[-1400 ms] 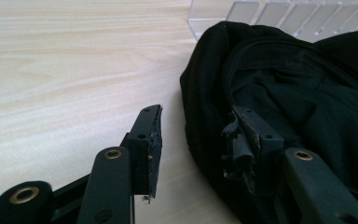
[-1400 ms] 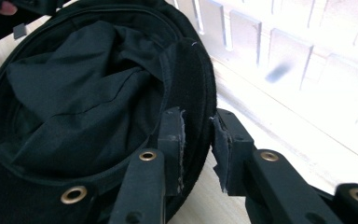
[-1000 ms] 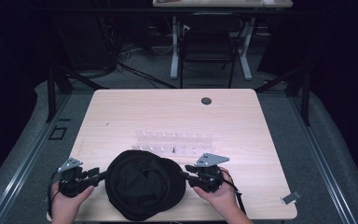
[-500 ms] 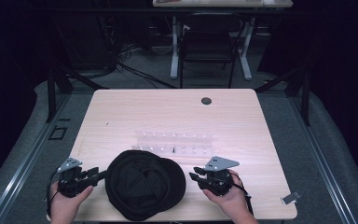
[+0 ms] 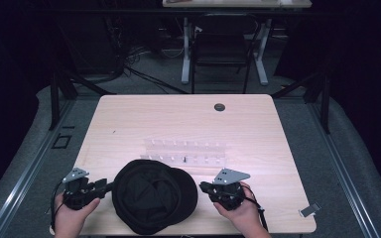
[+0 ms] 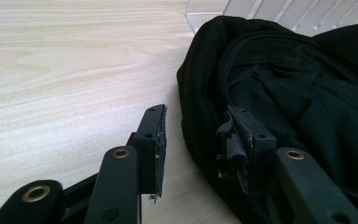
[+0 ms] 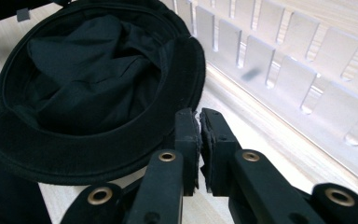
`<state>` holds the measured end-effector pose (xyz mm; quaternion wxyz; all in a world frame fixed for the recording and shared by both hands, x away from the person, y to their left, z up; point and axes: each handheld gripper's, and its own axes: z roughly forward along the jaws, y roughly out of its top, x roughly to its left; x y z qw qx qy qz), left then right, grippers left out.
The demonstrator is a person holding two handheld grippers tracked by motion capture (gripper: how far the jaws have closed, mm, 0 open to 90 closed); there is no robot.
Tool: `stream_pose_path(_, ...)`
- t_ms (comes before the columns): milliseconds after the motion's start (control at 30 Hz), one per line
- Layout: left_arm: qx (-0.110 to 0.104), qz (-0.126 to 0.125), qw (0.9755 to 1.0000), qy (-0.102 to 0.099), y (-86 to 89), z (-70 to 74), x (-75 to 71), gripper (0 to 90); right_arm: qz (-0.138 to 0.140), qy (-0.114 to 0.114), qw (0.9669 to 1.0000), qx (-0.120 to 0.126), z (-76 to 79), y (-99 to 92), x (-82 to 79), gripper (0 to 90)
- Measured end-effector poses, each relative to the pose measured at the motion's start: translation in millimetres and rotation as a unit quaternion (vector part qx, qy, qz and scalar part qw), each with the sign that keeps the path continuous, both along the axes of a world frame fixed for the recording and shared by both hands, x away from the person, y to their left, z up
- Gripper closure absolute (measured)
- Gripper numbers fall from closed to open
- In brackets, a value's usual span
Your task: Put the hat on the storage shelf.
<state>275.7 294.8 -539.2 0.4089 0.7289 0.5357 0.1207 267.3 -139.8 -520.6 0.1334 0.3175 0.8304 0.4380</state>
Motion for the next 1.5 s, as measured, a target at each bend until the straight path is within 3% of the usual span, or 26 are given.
stream_pose_path(267,-0.012,-0.013,0.999,0.041,-1.1,-4.4,5.5,58.8,0.0,0.003,1.0,-0.001,-2.4,0.4,-0.1,84.6)
stream_pose_path(367,-0.018,-0.02,0.9972,0.069,-0.9,-4.5,10.8,59.8,0.0,0.004,1.0,0.001,-2.3,-0.3,0.3,84.2)
stream_pose_path(500,-0.03,-0.016,0.9927,0.115,0.3,-4.6,19.6,61.7,-0.002,0.003,1.0,0.002,-2.0,-1.7,0.2,83.9)
stream_pose_path(567,-0.025,-0.022,0.9906,0.133,1.3,-3.7,24.0,61.4,-0.004,0.003,1.0,0.006,-2.1,-2.1,0.5,83.6)
stream_pose_path(633,-0.034,-0.024,0.9858,0.163,2.5,-1.9,30.2,61.3,-0.003,0.004,1.0,0.005,-2.2,-2.7,0.9,83.5)
stream_pose_path(700,-0.035,-0.028,0.983,0.178,2.9,-0.3,34.2,61.9,-0.003,0.004,1.0,0.005,-2.8,-2.8,1.2,83.4)
stream_pose_path(767,-0.033,-0.038,0.9769,0.208,3.3,2.2,41.0,62.4,-0.003,0.004,1.0,0.003,-2.9,-3.2,1.5,83.3)
stream_pose_path(867,-0.024,-0.046,0.9721,0.229,1.8,4.8,47.1,64.2,-0.002,0.004,1.0,0.005,-2.7,-3.8,1.9,83.0)
stream_pose_path(1033,-0.026,-0.043,0.9624,0.267,-1.4,6.3,53.3,65.6,-0.004,0.005,1.0,0.005,-3.6,-3.6,1.6,82.5)
stream_pose_path(1233,-0.017,-0.036,0.9557,0.292,-5.4,5.2,57.0,68.2,-0.002,0.005,1.0,0.006,-4.2,-3.4,1.8,82.0)
stream_pose_path(1500,-0.002,-0.035,0.9558,0.292,-9.3,0.8,59.1,72.6,-0.002,0.005,0.9999,0.009,-3.8,-4.0,1.6,81.4)
